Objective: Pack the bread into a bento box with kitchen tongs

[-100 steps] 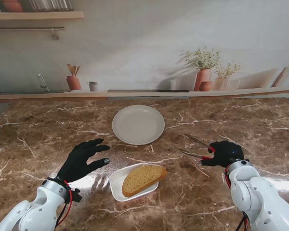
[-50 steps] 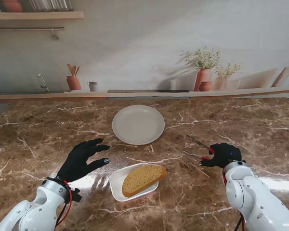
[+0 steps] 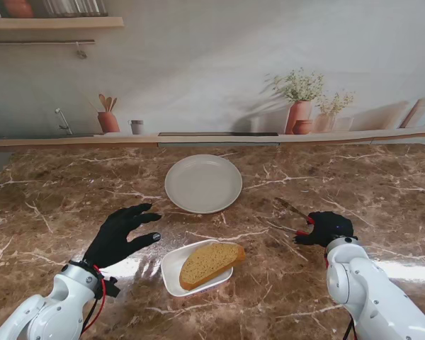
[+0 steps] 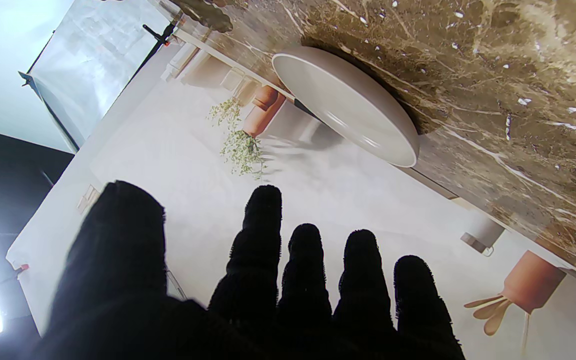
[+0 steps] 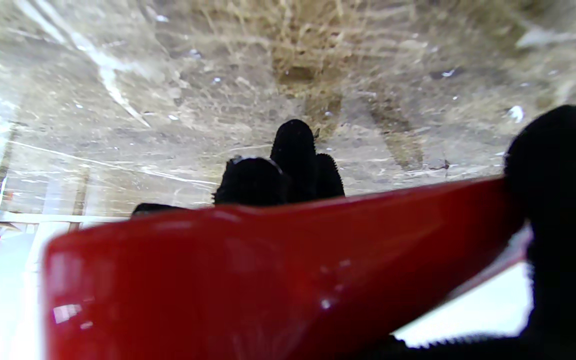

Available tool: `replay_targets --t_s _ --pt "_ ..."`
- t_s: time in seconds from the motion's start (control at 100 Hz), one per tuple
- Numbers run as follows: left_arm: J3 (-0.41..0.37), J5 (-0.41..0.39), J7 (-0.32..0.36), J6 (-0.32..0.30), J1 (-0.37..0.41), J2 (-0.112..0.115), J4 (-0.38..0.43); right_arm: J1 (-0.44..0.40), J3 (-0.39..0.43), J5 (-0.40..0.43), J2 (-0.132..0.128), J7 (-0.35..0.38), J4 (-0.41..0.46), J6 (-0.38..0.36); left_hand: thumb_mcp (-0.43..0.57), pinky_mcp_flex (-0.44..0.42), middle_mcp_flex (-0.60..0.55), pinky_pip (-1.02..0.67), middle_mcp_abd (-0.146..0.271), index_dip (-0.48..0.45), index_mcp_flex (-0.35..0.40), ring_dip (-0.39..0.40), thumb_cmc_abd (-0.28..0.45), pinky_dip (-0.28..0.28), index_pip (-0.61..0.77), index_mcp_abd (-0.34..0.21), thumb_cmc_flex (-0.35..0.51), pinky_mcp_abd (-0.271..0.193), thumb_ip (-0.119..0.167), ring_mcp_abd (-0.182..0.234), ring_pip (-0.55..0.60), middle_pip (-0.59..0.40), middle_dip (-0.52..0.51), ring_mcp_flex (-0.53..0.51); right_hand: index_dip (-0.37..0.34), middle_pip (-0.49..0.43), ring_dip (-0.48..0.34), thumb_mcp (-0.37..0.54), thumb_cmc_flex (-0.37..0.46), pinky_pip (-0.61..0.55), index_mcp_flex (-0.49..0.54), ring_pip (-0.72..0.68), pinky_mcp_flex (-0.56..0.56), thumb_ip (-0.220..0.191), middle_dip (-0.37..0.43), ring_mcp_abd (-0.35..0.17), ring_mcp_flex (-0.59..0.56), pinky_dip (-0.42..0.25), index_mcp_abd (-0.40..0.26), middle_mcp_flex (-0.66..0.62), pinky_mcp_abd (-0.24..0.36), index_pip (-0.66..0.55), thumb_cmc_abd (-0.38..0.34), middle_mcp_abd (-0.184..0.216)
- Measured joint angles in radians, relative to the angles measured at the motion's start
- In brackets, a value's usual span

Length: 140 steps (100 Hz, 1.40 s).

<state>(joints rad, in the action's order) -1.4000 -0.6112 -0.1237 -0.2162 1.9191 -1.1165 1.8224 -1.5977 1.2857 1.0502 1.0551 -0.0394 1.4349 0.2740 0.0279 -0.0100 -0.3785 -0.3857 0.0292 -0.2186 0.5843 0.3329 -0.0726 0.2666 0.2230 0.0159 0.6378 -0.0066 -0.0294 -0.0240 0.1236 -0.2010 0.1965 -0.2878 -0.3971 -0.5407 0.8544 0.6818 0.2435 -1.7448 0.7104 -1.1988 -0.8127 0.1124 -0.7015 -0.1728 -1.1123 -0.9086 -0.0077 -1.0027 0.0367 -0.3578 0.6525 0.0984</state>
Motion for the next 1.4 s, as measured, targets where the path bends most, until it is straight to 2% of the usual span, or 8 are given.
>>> replay_targets --t_s 0.31,0.41,0.51,0.68,0.93,1.09,1.24,1.4 --pt "0.001 0.000 0.000 0.000 0.000 0.000 0.000 0.009 -0.009 0.007 -0.001 0.025 -0.004 0.022 0.000 0.000 0.000 0.000 0.000 0.000 0.000 0.000 0.000 0.000 0.000 0.000 0.000 0.000 0.000 0.000 0.000 0.000 0.000 0.000 -0.002 0.016 0.000 0.024 -0.021 0.141 -0.094 0.167 0.151 0.000 0.040 0.031 0.132 -0.037 -0.003 0.121 -0.011 0.063 -0.014 0.007" --pt "0.001 0.000 0.000 0.000 0.000 0.000 0.000 0.008 -0.009 0.010 -0.001 0.030 -0.002 0.027 0.000 0.000 0.000 0.000 0.000 0.000 0.000 0.000 0.000 0.000 0.000 0.000 0.000 0.000 0.000 0.000 0.000 0.000 0.000 0.000 -0.002 0.042 -0.048 0.034 -0.023 0.254 -0.140 0.285 0.228 0.000 0.077 0.052 0.197 -0.037 -0.012 0.175 -0.032 0.086 -0.024 0.007" --pt "0.001 0.000 -0.001 0.000 0.000 0.000 0.000 0.001 -0.004 0.015 -0.001 0.039 0.007 0.031 0.000 0.000 0.000 0.000 0.000 0.000 0.000 0.000 0.000 0.000 0.000 0.000 0.000 0.000 0.000 0.000 0.000 0.000 0.000 0.000 -0.002 0.128 -0.127 0.048 -0.034 0.454 -0.184 0.466 0.335 -0.001 0.150 0.080 0.285 -0.033 0.006 0.249 -0.069 0.116 -0.032 -0.005" --pt "0.001 0.000 -0.001 0.000 0.000 0.000 0.000 -0.024 0.016 0.017 0.001 0.027 0.026 0.027 0.000 0.000 0.000 0.000 0.000 0.000 0.000 0.000 0.000 0.000 0.000 0.000 0.000 0.000 0.000 0.000 0.000 0.000 0.000 0.000 -0.008 0.180 -0.260 0.060 -0.085 0.735 -0.260 0.685 0.474 -0.002 0.204 0.112 0.430 0.075 0.023 0.358 -0.085 0.159 -0.045 -0.015" --pt "0.002 0.000 -0.002 0.000 0.000 0.000 0.000 -0.096 0.092 0.015 0.007 0.037 0.132 -0.017 0.000 0.000 0.000 0.000 0.000 0.000 0.000 0.000 0.000 0.000 0.000 0.000 0.000 0.000 0.000 0.000 0.000 0.000 0.000 0.000 -0.017 0.263 -0.401 0.074 -0.150 0.948 -0.285 0.908 0.536 -0.011 0.285 0.141 0.509 0.205 0.023 0.432 -0.086 0.188 -0.085 -0.022" --pt "0.004 0.000 -0.004 0.000 -0.001 0.000 -0.001 -0.154 0.140 0.015 0.013 0.014 0.207 -0.071 0.000 0.000 0.000 0.000 0.000 0.000 0.000 0.000 0.000 0.000 0.000 0.000 0.000 0.000 0.000 0.000 0.000 0.000 0.000 0.000 -0.026 0.314 -0.478 0.081 -0.159 1.018 -0.285 0.980 0.535 -0.011 0.352 0.144 0.504 0.296 0.023 0.433 -0.082 0.195 -0.095 -0.023" --pt "0.015 0.001 -0.009 -0.001 -0.008 0.000 -0.006 -0.202 0.166 0.019 0.015 -0.020 0.276 -0.133 0.000 0.000 0.000 0.000 0.000 0.000 0.000 0.000 0.000 0.000 -0.001 0.000 0.000 0.000 0.000 0.000 0.000 0.000 0.000 0.000 -0.026 0.353 -0.545 0.081 -0.159 1.091 -0.284 1.038 0.535 -0.022 0.420 0.135 0.522 0.399 0.022 0.430 -0.044 0.196 -0.109 -0.024" --pt "0.033 0.008 -0.009 -0.002 -0.026 0.000 -0.017 -0.232 0.181 -0.032 0.021 -0.070 0.318 -0.247 0.000 0.000 0.000 0.000 0.000 0.000 -0.019 0.000 0.000 0.001 -0.015 0.015 0.000 0.000 0.000 0.000 0.000 0.000 0.000 0.000 -0.026 0.386 -0.607 0.081 -0.159 1.144 -0.283 1.075 0.535 -0.033 0.472 0.104 0.538 0.511 0.010 0.429 0.007 0.197 -0.153 -0.026"
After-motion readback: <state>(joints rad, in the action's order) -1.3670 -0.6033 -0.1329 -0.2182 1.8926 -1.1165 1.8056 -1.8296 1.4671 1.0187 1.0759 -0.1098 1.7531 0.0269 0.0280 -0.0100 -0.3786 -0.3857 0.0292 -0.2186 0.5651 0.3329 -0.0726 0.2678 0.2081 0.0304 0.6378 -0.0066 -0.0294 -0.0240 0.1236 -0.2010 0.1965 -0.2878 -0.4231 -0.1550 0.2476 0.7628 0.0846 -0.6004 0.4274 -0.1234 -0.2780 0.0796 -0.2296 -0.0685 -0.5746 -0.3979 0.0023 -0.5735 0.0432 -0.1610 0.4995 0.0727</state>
